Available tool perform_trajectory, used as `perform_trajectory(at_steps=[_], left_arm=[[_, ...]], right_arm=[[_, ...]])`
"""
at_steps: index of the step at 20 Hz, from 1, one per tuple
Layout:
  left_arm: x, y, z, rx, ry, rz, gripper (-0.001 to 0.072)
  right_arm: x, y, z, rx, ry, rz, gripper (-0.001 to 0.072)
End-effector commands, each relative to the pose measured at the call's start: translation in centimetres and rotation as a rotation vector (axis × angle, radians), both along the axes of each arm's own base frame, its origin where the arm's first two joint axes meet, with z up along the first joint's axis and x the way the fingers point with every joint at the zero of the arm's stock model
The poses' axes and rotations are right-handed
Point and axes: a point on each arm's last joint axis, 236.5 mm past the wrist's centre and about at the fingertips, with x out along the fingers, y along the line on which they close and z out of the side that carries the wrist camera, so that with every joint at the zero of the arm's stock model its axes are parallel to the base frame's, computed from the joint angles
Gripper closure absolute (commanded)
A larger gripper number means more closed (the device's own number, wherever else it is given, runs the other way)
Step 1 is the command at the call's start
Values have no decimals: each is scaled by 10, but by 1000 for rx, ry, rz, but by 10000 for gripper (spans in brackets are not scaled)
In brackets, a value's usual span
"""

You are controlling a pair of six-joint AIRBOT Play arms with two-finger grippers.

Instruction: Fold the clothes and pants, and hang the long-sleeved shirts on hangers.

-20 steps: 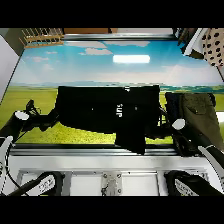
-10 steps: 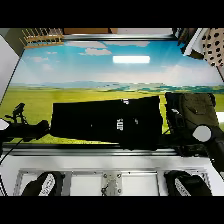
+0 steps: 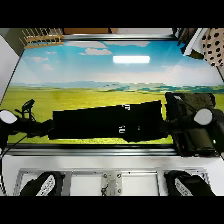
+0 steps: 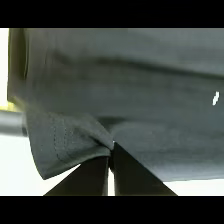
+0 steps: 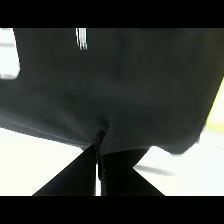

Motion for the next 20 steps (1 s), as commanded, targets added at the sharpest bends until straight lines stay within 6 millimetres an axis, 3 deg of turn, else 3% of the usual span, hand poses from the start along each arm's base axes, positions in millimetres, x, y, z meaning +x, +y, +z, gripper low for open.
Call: perform_trajectory(at_steps=[1, 6, 11, 12, 13, 14, 15, 18, 20], left_arm=[[48, 1, -9, 9, -4, -30, 701], [104, 13, -19, 7, -1, -13, 701], [136, 12, -34, -34, 17, -9, 701], [139, 13, -36, -33, 17, -6, 673], [143, 14, -36, -31, 9, -2, 379], [149, 17, -33, -24, -9, 9, 75], [155, 23, -24, -21, -30, 36, 84], [154, 48, 13, 6, -119, 95, 85], [125, 62, 19, 11, -118, 152, 85]], right_arm=[[67, 1, -7, -13, -54, 12, 703], [137, 1, -28, -19, -106, -19, 702], [173, 4, -43, 2, -179, -74, 697], [177, 7, -42, 17, -189, -86, 688], [182, 9, -40, 34, -207, -102, 579], [190, 12, -34, 55, -236, -122, 264], [196, 12, -27, 71, -258, -137, 63], [199, 0, 14, 80, -341, -161, 56], [188, -9, 41, 74, -380, -161, 56]])
